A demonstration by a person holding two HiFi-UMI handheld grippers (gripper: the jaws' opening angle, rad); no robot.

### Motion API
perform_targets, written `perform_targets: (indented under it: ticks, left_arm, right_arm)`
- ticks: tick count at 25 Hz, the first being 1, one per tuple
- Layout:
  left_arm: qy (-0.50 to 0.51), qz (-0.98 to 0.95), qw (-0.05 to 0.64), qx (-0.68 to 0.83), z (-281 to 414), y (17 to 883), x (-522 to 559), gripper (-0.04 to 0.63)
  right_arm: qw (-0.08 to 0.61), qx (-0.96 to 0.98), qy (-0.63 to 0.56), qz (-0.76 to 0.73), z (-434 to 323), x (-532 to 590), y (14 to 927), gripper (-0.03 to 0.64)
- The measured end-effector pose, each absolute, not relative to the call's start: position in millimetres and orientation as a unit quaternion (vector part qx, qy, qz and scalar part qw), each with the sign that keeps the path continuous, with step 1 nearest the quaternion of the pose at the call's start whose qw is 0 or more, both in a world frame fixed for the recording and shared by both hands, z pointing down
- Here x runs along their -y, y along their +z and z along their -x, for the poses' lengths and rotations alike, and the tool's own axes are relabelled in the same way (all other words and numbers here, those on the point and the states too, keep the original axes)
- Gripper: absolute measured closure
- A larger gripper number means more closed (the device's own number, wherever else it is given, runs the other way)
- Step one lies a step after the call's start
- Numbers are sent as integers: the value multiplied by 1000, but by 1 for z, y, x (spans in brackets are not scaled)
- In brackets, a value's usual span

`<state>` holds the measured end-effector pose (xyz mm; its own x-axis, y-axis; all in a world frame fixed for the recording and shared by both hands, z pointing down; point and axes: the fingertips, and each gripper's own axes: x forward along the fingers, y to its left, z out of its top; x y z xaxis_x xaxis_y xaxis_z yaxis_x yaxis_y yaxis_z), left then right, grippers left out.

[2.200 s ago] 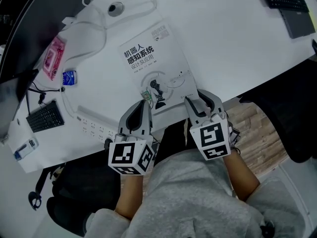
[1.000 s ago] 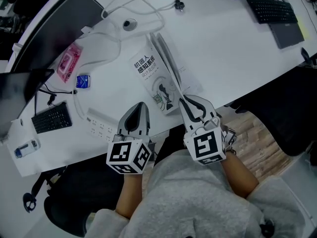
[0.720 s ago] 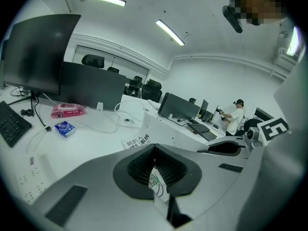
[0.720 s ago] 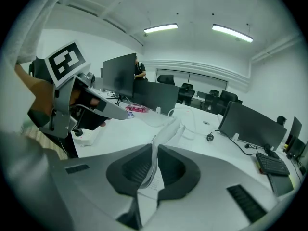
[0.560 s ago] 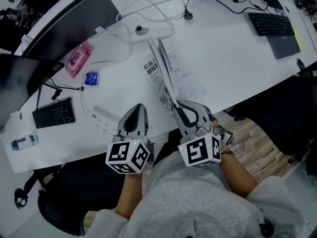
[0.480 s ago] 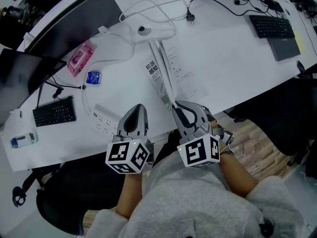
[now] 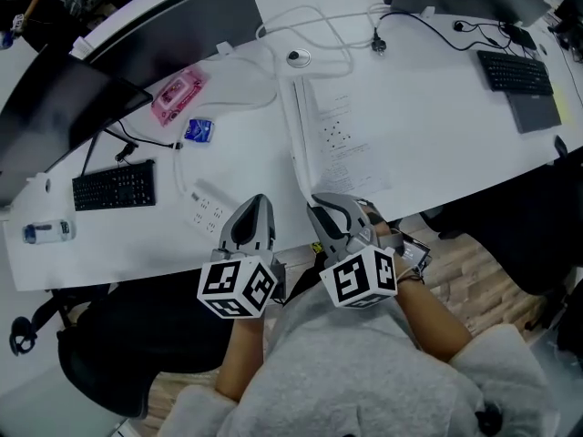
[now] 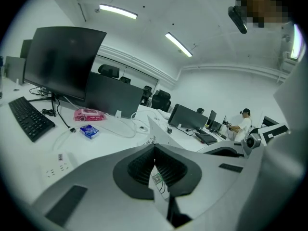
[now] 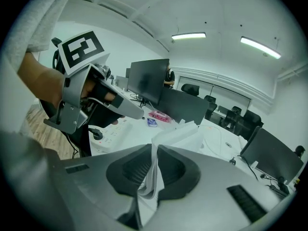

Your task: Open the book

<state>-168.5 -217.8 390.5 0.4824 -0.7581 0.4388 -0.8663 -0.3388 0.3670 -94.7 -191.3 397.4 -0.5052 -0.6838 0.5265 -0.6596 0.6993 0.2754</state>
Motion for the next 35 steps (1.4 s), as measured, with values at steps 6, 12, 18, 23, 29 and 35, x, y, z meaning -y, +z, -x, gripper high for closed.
perform_targets:
  ticks: [6, 12, 18, 23, 29, 35]
  left_arm:
    - [94, -801, 286, 517, 190, 392, 214, 586]
    - [93, -795, 284, 528, 202, 391, 211, 586]
    - [96, -790, 283, 535, 210, 392, 205, 586]
    - [99, -787, 282, 539, 217, 392, 203, 586]
    - [94, -786, 277, 544, 222, 390, 201, 586]
    - [88, -784, 276, 549, 226, 387, 199, 586]
  right_arm:
    - [302, 881, -20, -362, 122, 187, 401, 564]
    - [289, 890, 7, -351, 135, 189, 407, 565]
    - [280, 897, 27, -340, 146, 190, 415, 565]
    - [284, 900, 40, -328, 157, 192, 429, 565]
    - [286, 895, 51, -337, 164, 196, 446, 564]
    - [293, 894, 71, -331, 171, 195, 460, 563]
